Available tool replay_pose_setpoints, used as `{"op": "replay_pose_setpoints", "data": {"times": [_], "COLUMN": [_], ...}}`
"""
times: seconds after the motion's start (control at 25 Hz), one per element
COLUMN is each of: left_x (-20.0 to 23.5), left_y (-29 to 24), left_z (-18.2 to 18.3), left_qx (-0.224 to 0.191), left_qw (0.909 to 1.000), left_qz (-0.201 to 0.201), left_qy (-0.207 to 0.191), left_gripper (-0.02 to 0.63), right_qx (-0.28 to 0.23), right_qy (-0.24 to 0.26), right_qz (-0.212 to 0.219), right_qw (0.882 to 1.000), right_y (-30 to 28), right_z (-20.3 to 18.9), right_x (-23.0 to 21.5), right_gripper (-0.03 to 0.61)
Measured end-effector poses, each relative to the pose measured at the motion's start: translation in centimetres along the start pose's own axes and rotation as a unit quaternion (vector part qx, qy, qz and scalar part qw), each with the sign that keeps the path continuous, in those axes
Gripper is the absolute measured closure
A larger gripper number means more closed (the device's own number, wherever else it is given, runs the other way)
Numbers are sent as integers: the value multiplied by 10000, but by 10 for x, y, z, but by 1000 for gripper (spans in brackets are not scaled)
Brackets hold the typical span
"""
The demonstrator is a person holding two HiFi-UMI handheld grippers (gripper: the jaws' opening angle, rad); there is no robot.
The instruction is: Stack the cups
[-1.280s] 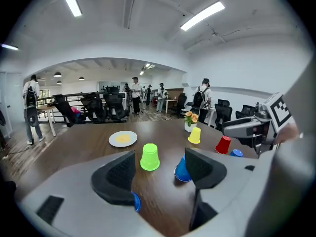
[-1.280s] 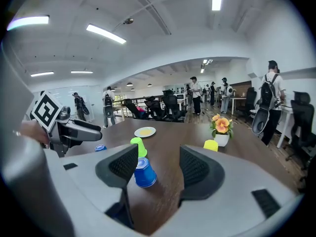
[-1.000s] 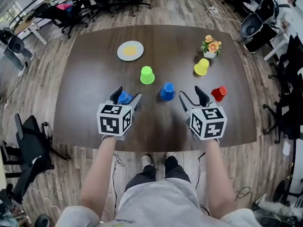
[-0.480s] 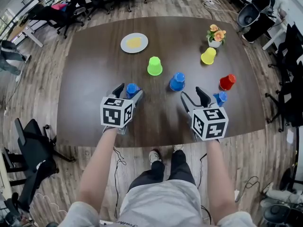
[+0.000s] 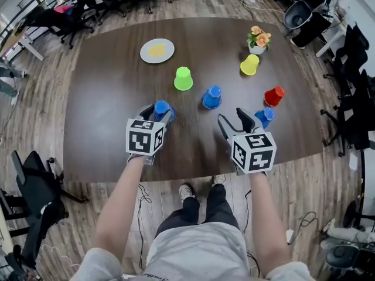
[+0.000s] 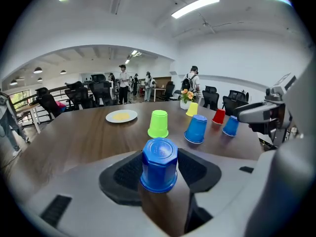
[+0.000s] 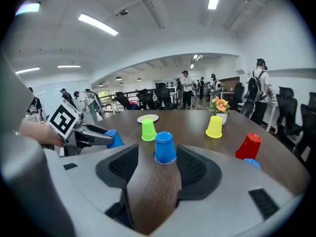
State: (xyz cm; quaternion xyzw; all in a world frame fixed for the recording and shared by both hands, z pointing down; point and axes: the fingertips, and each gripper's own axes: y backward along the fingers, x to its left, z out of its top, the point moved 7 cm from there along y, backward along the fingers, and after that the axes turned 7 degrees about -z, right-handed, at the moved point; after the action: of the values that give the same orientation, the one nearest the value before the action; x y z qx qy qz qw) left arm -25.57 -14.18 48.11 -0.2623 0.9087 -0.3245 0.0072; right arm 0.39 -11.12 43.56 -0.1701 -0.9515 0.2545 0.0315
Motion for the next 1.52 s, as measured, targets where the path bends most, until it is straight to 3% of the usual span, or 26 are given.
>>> {"op": "replay_pose_setpoints", "data": {"times": [0.4,0.76,1.04,1.16,1.52], "left_x": [-67,-101,-114,-116,-103], "left_y": [-23,-47,-55,-52,-29], "left_z": [17,16,17,25,58], "left_qx": [-99,60,97,-57,-561], "left_qw": [9977,9959,9953,9957,9972], "left_qz": [-587,-781,-848,-853,-485], "left_qy": [-322,-450,-447,-350,-96], "left_gripper": [394,394,360,333,337], "right_qx": [83,124,121,116,207], "right_qy": [-82,-161,-151,-111,156], "right_qz": [-13,4,115,246,740], "right_qw": [9999,9998,9997,9996,9969], "right_y": [0,-2,-6,-15,-63], "right_z": [-9,-13,-12,-7,11], "right_x": [-11,-28,-38,-39,-32], "right_gripper": [331,331,331,331,331]}}
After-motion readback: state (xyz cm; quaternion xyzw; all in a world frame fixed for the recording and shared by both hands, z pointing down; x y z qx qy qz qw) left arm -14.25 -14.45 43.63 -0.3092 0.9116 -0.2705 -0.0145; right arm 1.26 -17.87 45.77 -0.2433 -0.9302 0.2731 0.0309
